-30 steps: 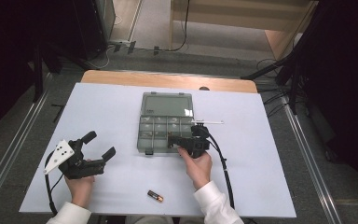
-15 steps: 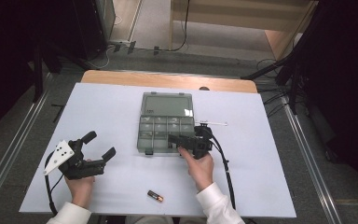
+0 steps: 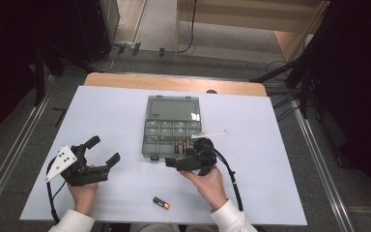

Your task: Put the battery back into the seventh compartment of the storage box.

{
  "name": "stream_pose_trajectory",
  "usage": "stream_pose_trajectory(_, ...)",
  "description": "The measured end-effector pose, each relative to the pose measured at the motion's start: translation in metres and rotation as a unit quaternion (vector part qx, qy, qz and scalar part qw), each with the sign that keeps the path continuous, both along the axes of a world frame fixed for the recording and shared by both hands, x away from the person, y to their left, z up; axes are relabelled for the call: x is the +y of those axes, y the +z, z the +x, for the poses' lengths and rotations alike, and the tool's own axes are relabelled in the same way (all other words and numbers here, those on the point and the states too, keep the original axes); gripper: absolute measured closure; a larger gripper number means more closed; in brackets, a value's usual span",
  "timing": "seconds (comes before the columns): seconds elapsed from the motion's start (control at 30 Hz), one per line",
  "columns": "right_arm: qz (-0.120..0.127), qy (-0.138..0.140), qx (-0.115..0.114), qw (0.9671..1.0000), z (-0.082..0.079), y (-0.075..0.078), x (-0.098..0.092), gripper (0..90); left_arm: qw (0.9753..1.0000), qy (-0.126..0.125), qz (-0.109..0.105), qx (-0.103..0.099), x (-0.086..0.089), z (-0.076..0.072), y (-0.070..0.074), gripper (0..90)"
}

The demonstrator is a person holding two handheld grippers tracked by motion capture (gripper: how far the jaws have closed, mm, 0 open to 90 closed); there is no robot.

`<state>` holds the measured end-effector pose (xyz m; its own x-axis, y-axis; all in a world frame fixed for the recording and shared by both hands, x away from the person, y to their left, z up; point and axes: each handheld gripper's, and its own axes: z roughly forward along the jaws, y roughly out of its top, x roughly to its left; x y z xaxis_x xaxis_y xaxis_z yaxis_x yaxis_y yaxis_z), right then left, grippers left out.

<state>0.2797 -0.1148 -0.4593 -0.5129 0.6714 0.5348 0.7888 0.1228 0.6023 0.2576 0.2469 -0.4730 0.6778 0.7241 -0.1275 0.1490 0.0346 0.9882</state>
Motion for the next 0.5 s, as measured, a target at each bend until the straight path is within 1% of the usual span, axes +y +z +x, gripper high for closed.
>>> stream_pose_trajectory(0.03,-0.001,0.006,-0.002,1.0000,-0.002,0.001,0.001,0.0,1.0000,0.000,0.000,0.000,0.000,0.000,0.000,4.5)
stream_pose_trajectory(0.07,-0.008,0.018,-0.004,0.9998,-0.007,0.003,0.004,0.0,1.0000,0.000,0.000,0.001,0.000,0.000,0.000,4.5)
stream_pose_trajectory(0.17,-0.014,0.025,-0.009,0.9996,-0.010,0.004,0.007,0.0,1.0000,-0.002,0.002,0.001,0.000,0.000,0.000,4.5)
stream_pose_trajectory(0.23,-0.024,0.037,-0.010,0.9990,-0.013,0.005,0.011,0.0,1.0000,-0.001,0.001,0.001,0.000,0.000,0.000,4.5)
stream_pose_trajectory(0.27,-0.035,0.046,-0.014,0.9982,-0.017,0.006,0.014,0.0,1.0000,-0.001,0.000,0.001,0.000,0.001,0.000,4.5)
stream_pose_trajectory(0.37,-0.051,0.056,-0.020,0.9969,-0.021,0.007,0.019,0.0,1.0000,0.000,0.000,0.001,0.000,0.001,0.000,4.5)
stream_pose_trajectory(0.4,-0.051,0.056,-0.020,0.9969,-0.021,0.007,0.019,0.0,1.0000,0.000,0.000,0.001,0.000,0.001,0.000,4.5)
stream_pose_trajectory(0.43,-0.057,0.061,-0.022,0.9963,-0.022,0.007,0.021,0.0,1.0000,0.000,0.000,0.001,0.000,0.001,0.000,4.5)
stream_pose_trajectory(0.5,-0.063,0.068,-0.027,0.9954,-0.025,0.008,0.024,0.0,1.0000,0.000,0.000,0.001,0.000,0.001,0.000,4.5)
